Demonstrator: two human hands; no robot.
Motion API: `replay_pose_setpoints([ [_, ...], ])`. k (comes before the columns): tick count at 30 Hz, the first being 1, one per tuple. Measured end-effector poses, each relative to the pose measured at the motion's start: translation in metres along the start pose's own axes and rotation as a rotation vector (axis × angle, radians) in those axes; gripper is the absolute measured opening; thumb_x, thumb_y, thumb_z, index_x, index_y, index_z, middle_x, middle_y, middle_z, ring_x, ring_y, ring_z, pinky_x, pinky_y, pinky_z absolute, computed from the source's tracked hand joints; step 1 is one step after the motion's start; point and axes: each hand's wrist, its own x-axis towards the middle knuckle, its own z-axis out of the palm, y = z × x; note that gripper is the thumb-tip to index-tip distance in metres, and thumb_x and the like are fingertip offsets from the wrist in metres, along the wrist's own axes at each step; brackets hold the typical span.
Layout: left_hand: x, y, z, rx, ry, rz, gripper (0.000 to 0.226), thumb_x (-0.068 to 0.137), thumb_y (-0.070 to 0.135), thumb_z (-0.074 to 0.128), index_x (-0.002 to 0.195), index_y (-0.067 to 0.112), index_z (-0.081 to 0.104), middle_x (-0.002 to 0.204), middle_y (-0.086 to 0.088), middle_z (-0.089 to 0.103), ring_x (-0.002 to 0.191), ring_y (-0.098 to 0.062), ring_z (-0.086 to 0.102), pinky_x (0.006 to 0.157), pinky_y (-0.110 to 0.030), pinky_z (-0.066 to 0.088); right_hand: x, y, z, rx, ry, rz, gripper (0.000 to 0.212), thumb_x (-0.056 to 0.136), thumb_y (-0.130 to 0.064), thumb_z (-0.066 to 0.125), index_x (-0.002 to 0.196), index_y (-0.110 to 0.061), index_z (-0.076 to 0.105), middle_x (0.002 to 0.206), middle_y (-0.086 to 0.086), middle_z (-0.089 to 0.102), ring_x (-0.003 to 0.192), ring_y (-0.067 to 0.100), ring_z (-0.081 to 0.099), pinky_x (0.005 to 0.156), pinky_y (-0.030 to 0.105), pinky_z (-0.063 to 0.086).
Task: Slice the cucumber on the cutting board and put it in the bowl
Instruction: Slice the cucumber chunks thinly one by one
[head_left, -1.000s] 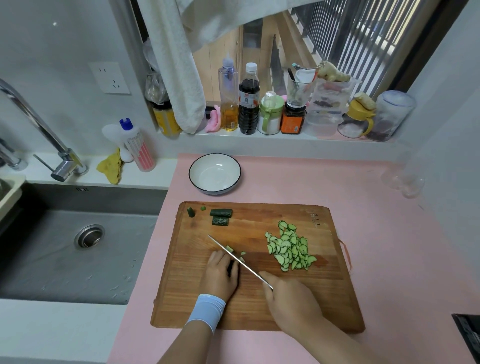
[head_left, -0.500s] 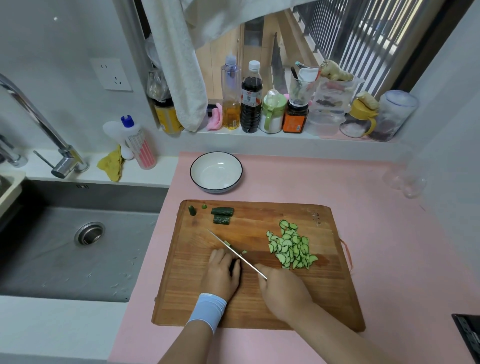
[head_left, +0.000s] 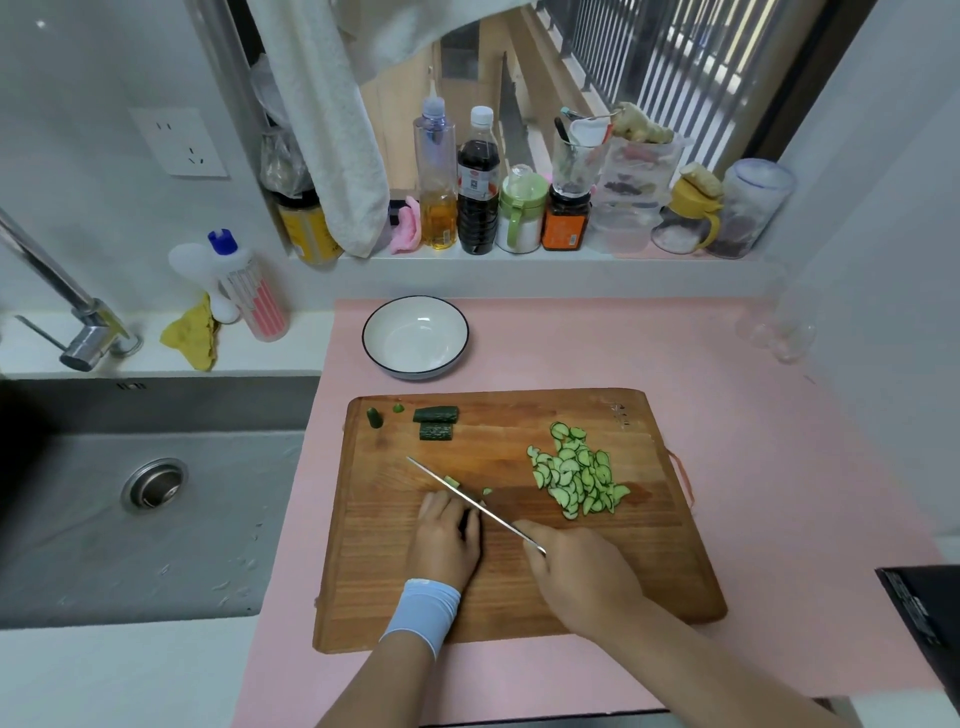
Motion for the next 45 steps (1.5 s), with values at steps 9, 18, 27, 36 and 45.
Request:
replay_pose_setpoints([
  [9,0.001,0.004,-0.003,-0.007,0.011,0.005,0.012,0.076,-0.002,0.074,0.078,0.008,0.067,0.079,-0.001,0.059,0.08,-0.016,0.049,0.079,-0.016,0.04,0.016,0.0,0.005,0.085,-0.086,0.047,0.035,0.102,-0.035,0.038,0.13,-0.035,0.059,0.096,-0.002,0.074,0.088,0.019,0.068,0.077,0.034,0.055],
  [18,-0.004,0.008,-0.003,0.066,0.021,-0.014,0.006,0.083,0.01,0.064,0.078,0.011,0.063,0.081,-0.001,0.055,0.081,-0.018,0.05,0.078,-0.02,0.043,0.022,0.007,0.006,0.076,-0.103,-0.009,0.027,0.1,-0.033,0.037,0.113,-0.029,0.061,0.086,0.001,0.071,0.082,0.025,0.067,0.071,0.036,0.054],
  [27,-0.004,0.011,-0.005,0.056,0.032,-0.062,0.014,0.074,0.0,0.075,0.081,0.011,0.068,0.083,-0.001,0.063,0.082,-0.018,0.056,0.082,-0.016,0.042,0.016,0.009,0.001,0.02,-0.07,-0.078,0.033,0.103,-0.037,0.037,0.13,-0.038,0.056,0.096,0.0,0.071,0.089,0.026,0.067,0.067,0.032,0.042],
  [36,-0.006,0.009,-0.003,0.056,0.04,-0.081,0.009,0.076,0.004,0.073,0.081,0.01,0.069,0.084,0.0,0.064,0.083,-0.016,0.056,0.08,-0.016,0.043,0.005,0.02,-0.004,0.044,-0.078,-0.074,0.026,0.103,-0.035,0.038,0.117,-0.035,0.06,0.077,-0.004,0.066,0.072,0.021,0.061,0.066,0.034,0.05],
  [45,-0.009,0.01,-0.001,0.052,0.079,-0.065,0.012,0.075,0.001,0.076,0.08,0.01,0.069,0.08,0.0,0.06,0.082,-0.014,0.051,0.077,-0.017,0.043,0.026,0.009,0.001,0.066,-0.141,-0.047,0.024,0.102,-0.03,0.037,0.1,-0.028,0.061,0.069,-0.008,0.059,0.065,0.018,0.058,0.059,0.032,0.045],
])
